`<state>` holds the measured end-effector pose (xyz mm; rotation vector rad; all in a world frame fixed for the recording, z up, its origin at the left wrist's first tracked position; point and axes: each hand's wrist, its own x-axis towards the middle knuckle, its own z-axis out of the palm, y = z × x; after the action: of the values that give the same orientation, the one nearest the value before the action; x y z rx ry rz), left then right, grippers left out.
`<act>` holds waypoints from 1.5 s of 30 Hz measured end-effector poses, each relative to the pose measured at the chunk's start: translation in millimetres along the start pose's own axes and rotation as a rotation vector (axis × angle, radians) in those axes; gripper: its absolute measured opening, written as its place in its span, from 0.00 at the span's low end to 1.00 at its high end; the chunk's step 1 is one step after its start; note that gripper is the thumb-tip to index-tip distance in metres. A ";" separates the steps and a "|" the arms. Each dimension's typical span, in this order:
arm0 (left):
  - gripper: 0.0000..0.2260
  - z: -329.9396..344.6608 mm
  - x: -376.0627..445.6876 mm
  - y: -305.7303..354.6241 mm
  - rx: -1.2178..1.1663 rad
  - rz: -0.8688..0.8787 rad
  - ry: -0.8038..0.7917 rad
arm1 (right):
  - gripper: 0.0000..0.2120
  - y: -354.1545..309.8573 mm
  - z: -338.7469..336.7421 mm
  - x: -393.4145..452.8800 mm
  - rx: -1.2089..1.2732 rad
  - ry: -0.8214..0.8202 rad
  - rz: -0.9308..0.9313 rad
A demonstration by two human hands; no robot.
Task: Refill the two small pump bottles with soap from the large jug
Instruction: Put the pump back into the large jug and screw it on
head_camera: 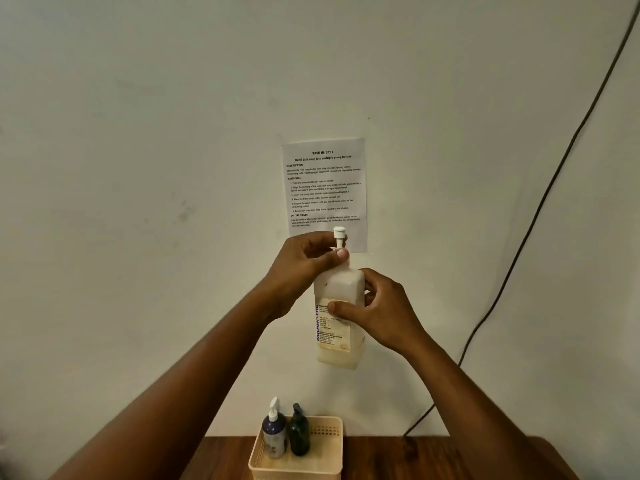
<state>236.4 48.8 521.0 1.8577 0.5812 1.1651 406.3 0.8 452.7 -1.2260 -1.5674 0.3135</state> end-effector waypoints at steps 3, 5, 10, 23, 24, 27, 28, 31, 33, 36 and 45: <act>0.11 7.5 0.5 -2.4 0.188 0.040 0.158 | 0.28 -0.3 -0.8 -0.3 -0.056 0.005 0.002; 0.09 5.4 1.0 -1.0 0.166 0.010 0.090 | 0.27 1.0 -2.8 -1.6 -0.064 0.000 0.009; 0.11 -6.8 4.1 4.2 0.018 -0.116 -0.186 | 0.26 5.7 -5.5 -6.6 -0.036 -0.025 0.021; 0.10 -1.3 -4.3 -5.9 -0.058 -0.027 -0.073 | 0.26 4.1 -8.6 -9.9 0.002 -0.049 -0.013; 0.10 0.0 -5.5 -8.6 -0.065 -0.035 -0.066 | 0.27 5.9 -8.3 -10.2 -0.011 -0.051 -0.009; 0.11 5.5 -8.7 -17.2 -0.027 -0.052 -0.039 | 0.27 13.1 -5.3 -10.2 -0.028 -0.055 0.014; 0.11 6.4 -10.3 -19.7 0.004 -0.046 -0.028 | 0.27 15.8 -4.7 -10.5 -0.033 -0.052 0.020; 0.14 6.8 -15.9 -28.0 0.159 0.003 0.035 | 0.27 25.9 -4.7 -10.7 -0.054 -0.033 0.037; 0.22 5.9 -18.4 -38.5 0.296 0.003 0.102 | 0.27 33.9 -5.8 -11.1 -0.056 -0.020 0.059; 0.34 5.3 -20.9 -58.5 0.487 0.026 0.115 | 0.28 51.3 -5.9 -11.0 -0.071 -0.006 0.099; 0.38 12.7 -14.5 -135.2 0.771 0.169 0.062 | 0.31 116.2 1.9 -10.5 -0.143 0.019 0.199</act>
<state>247.6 105.1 397.1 2.5595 1.0276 1.2050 465.9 43.6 362.0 -1.4960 -1.4747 0.3210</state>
